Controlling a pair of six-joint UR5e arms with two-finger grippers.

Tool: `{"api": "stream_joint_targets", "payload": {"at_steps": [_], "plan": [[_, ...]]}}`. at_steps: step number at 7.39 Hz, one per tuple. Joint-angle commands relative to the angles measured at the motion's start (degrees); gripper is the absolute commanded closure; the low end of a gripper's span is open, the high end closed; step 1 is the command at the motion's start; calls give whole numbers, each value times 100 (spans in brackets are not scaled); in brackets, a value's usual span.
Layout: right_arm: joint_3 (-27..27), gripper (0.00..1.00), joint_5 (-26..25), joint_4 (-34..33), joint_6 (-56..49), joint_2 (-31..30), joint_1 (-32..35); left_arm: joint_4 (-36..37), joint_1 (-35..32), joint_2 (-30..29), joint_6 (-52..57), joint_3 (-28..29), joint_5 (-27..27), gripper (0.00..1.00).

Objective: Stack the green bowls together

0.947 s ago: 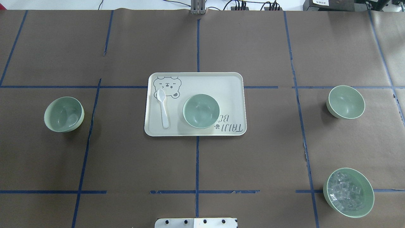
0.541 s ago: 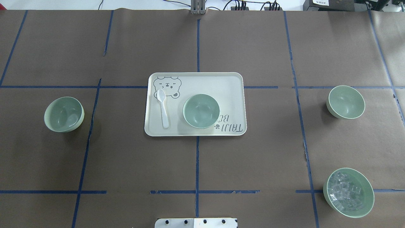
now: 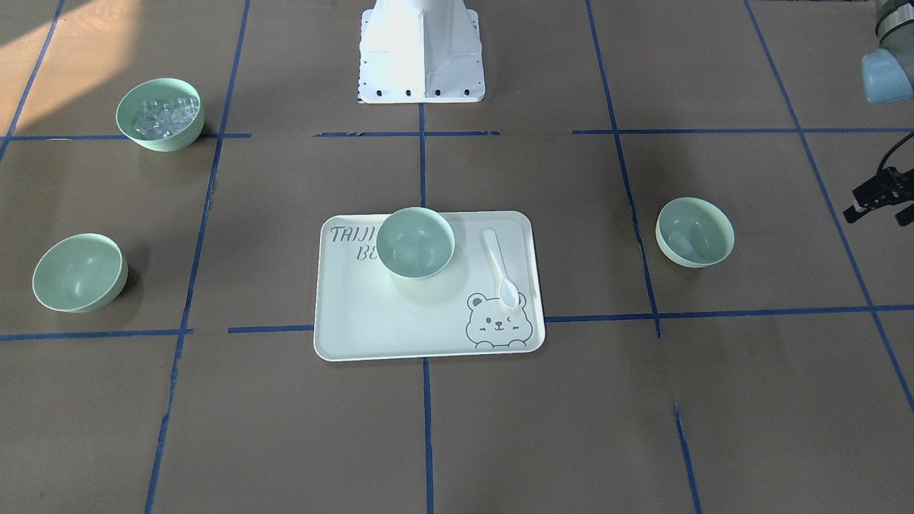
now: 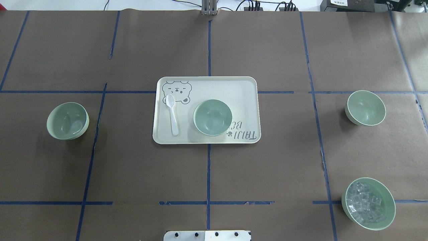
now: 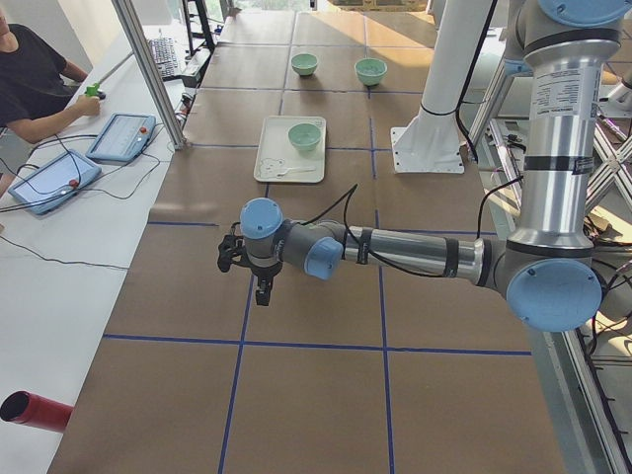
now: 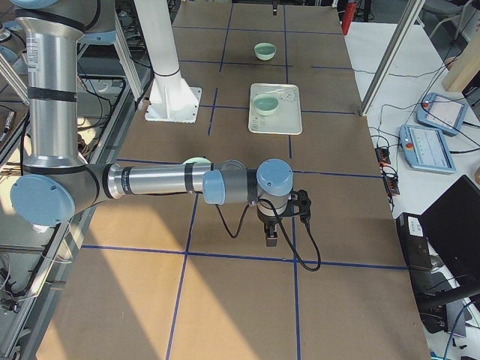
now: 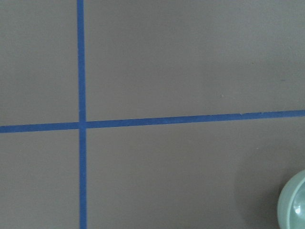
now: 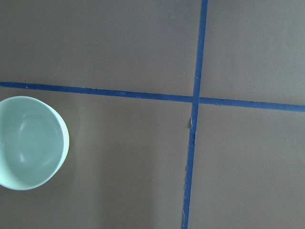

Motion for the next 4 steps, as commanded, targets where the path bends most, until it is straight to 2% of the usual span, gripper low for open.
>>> {"api": "stream_joint_targets", "payload": {"at_steps": [1,3,4], "plan": [[41,0,-31,7,-2,59,-15,-1196,797,130,-1686,-5,95,0],[42,0,-41,16,15,156,-24,-1698,1596,130,-2751,-40,864,0],[42,0,-32,33,407,147,-155,-1840,1826,122,-3087,-41,1060,0]]}}
